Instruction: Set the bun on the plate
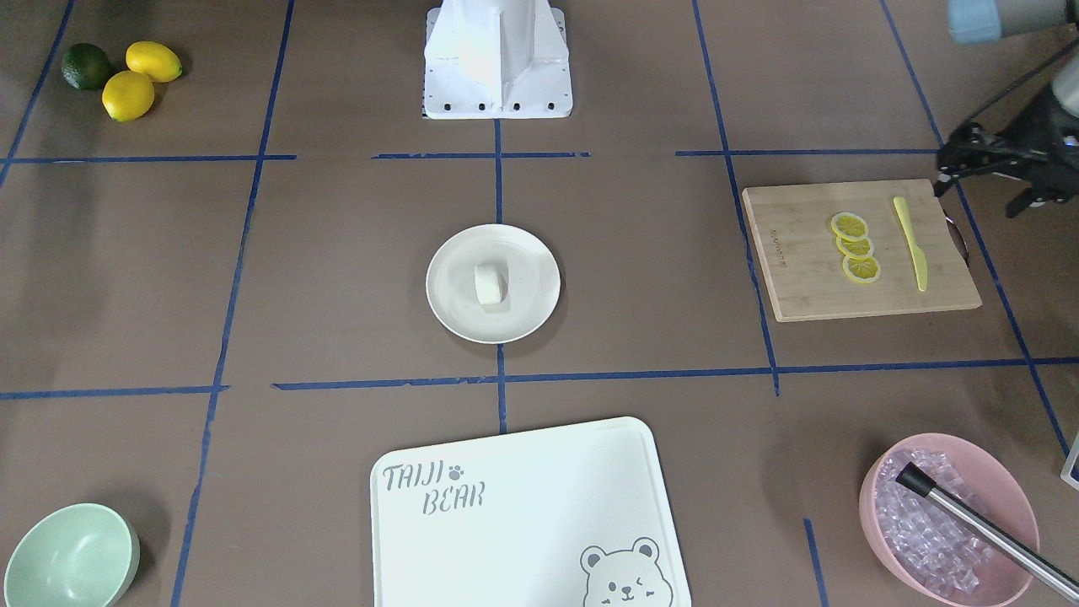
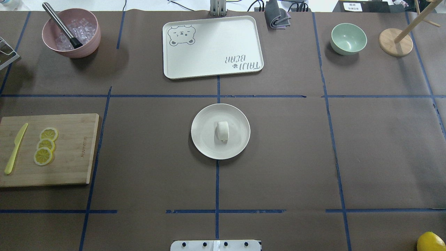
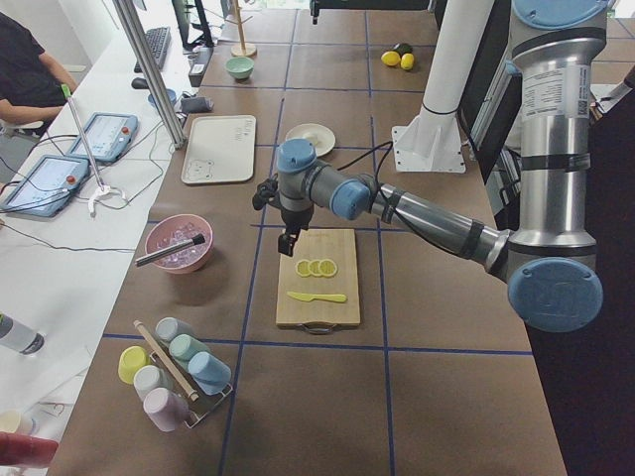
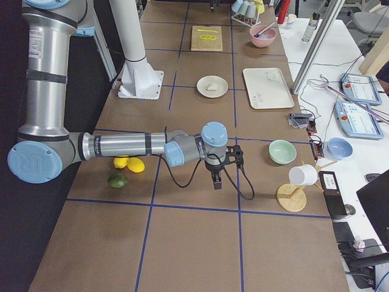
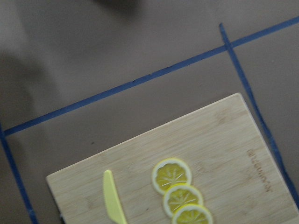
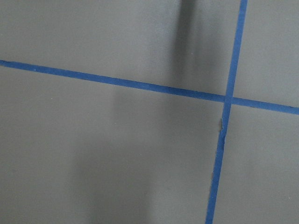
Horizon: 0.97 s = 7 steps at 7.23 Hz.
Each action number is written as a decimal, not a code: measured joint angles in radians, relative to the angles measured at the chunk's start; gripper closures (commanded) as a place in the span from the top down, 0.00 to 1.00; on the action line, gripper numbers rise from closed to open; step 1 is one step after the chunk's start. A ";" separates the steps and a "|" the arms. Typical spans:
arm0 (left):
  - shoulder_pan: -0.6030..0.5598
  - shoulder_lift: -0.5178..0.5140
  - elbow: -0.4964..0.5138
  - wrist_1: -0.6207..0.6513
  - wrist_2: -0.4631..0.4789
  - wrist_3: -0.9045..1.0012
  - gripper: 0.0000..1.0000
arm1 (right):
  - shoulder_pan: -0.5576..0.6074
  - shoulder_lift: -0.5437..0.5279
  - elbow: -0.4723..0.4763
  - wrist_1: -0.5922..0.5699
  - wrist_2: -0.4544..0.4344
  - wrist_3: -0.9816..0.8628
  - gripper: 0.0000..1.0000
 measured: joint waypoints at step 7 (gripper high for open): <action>-0.169 0.048 0.159 0.013 0.091 0.150 0.99 | 0.047 -0.027 0.005 0.001 0.026 -0.026 1.00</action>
